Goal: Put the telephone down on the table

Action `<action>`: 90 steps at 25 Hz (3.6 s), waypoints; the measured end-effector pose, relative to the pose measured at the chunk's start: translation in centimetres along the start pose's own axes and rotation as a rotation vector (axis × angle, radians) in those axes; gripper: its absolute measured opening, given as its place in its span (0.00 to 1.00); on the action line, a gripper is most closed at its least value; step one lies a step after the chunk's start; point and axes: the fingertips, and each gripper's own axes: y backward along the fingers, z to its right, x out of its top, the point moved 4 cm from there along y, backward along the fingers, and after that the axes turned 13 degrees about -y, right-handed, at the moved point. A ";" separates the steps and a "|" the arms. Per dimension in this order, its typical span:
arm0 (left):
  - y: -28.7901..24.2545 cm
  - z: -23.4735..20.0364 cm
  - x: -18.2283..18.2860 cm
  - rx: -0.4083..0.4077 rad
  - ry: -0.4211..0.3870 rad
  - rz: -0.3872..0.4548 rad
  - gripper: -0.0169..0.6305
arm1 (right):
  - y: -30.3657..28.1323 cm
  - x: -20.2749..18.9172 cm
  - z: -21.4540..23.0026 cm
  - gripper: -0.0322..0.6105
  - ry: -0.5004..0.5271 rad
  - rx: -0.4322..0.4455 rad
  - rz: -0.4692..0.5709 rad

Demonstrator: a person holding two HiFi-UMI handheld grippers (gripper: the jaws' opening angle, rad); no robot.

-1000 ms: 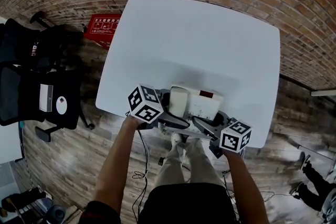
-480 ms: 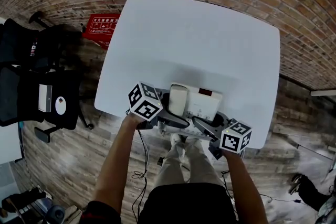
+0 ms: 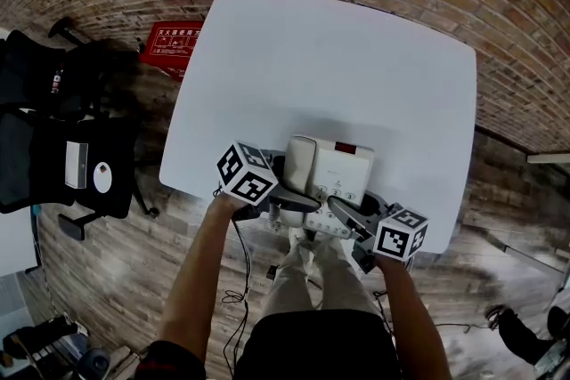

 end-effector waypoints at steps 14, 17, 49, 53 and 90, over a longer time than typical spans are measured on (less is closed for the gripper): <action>0.5 -0.2 -0.3 0.060 0.012 0.023 0.81 | 0.0 0.1 0.1 0.41 -0.003 -0.010 0.002; 1.2 -0.3 -0.4 0.090 0.013 0.043 0.80 | 0.1 0.1 0.3 0.41 -0.029 -0.011 0.021; 5.3 4.9 3.3 0.529 -0.599 -0.282 0.16 | 0.2 0.2 0.2 0.41 -0.070 -0.047 0.042; 4.7 4.7 3.0 0.545 -0.621 -0.330 0.05 | 0.1 0.1 0.4 0.41 -0.090 -0.044 0.052; 4.0 4.6 2.7 0.581 -0.576 -0.358 0.04 | -0.2 -0.1 0.5 0.50 -0.137 -0.306 -0.110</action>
